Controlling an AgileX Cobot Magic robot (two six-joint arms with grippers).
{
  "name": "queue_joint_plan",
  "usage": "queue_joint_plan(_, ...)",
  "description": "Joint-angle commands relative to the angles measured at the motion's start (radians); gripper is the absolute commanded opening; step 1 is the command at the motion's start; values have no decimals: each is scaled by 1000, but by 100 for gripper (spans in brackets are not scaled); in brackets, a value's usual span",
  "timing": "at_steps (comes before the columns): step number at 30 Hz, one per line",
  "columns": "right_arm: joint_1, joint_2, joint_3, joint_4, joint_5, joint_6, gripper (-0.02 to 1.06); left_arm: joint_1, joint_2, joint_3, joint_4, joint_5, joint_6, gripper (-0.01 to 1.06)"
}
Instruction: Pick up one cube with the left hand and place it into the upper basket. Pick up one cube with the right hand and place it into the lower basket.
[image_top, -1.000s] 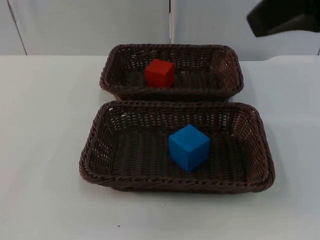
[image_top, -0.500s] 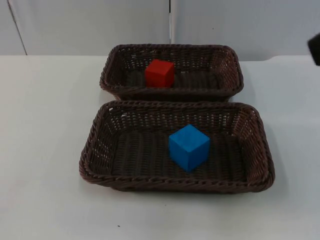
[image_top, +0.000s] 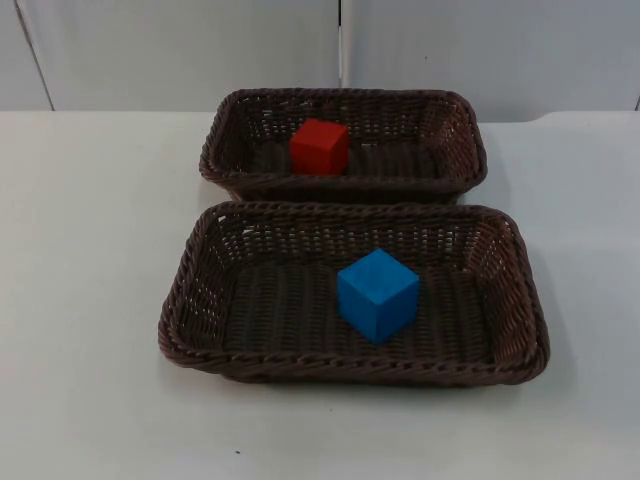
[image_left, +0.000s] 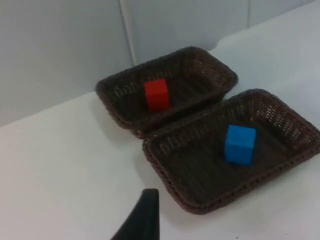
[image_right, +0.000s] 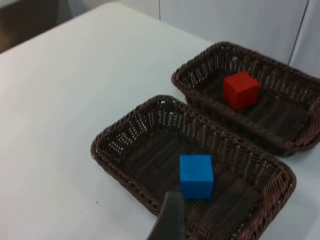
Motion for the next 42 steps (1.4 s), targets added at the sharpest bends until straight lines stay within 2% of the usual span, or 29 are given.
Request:
queue_joint_plan(1,6,-44,10,5,12,0,72,1,-40,3,48,12,-55,95)
queue_joint_plan(7,6,-117,12,4,47,0,72,1,-121,3,90,51,-105,95)
queue_joint_plan(14,6,-166,14,2,98,-2,72,1,-186,9,96,93,-107,95)
queue_joint_plan(19,6,-205,20,-5,125,-4,72,1,-189,130,94,85,-141,95)
queue_joint_plan(23,6,-258,25,-5,163,-4,72,1,-189,255,91,44,-152,95)
queue_joint_plan(29,6,-311,25,-26,224,-4,72,1,-189,252,113,42,-169,95)
queue_joint_plan(34,6,-361,25,-44,308,-4,72,1,-189,252,119,44,-176,95)
queue_joint_plan(38,6,-410,25,-46,410,10,72,1,-189,252,119,44,-176,95)
queue_joint_plan(42,6,-465,48,-42,434,40,72,1,-189,252,119,44,-176,95)
